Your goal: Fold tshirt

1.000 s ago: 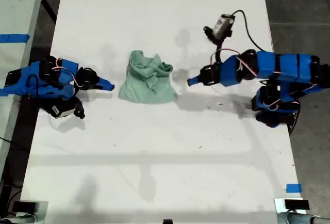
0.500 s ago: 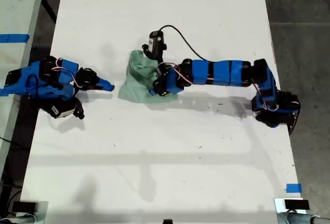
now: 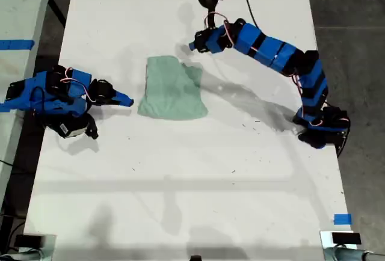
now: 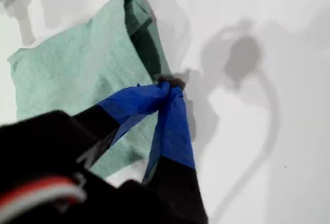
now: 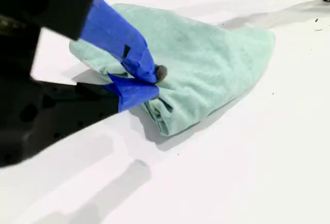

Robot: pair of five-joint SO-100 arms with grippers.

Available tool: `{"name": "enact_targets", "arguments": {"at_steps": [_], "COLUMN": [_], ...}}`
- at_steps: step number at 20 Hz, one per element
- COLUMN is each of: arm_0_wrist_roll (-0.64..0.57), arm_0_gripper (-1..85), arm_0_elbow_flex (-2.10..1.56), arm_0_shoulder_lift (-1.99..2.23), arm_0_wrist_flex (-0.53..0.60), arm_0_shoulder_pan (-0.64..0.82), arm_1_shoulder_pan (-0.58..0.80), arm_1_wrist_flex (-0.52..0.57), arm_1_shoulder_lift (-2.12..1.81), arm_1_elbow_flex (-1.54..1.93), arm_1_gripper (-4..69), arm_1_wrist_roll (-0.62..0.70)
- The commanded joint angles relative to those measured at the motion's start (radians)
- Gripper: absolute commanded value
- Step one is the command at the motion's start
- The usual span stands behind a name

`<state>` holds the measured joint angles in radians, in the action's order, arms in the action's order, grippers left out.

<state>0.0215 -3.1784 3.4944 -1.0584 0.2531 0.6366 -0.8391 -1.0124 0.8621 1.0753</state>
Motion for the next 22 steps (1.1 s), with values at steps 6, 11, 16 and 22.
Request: {"name": "enact_targets", "arguments": {"at_steps": [6, 11, 16, 22], "arm_0_wrist_roll": [0.012, 0.012, 0.014, 0.014], "arm_0_gripper": [7.2, 9.8, 10.5, 11.2], "arm_0_elbow_flex": [-0.011, -0.011, -0.011, -0.011], "arm_0_shoulder_lift": [0.107, 0.107, 0.107, 0.106], "arm_0_wrist_flex": [-0.002, -0.002, -0.002, -0.002], "arm_0_shoulder_pan": [-0.06, -0.06, -0.06, -0.057], "arm_1_shoulder_pan": [-0.114, -0.278, -0.442, -0.52], "arm_1_wrist_flex": [-0.16, -0.163, -0.25, -0.433], "arm_1_shoulder_lift": [-0.834, -1.529, -2.103, -2.479], "arm_1_elbow_flex": [0.71, 1.462, 1.987, 2.201], "arm_1_gripper": [-1.3, -1.3, -1.3, 10.8], "arm_1_wrist_roll": [-0.072, -0.379, -0.715, -1.069]}}
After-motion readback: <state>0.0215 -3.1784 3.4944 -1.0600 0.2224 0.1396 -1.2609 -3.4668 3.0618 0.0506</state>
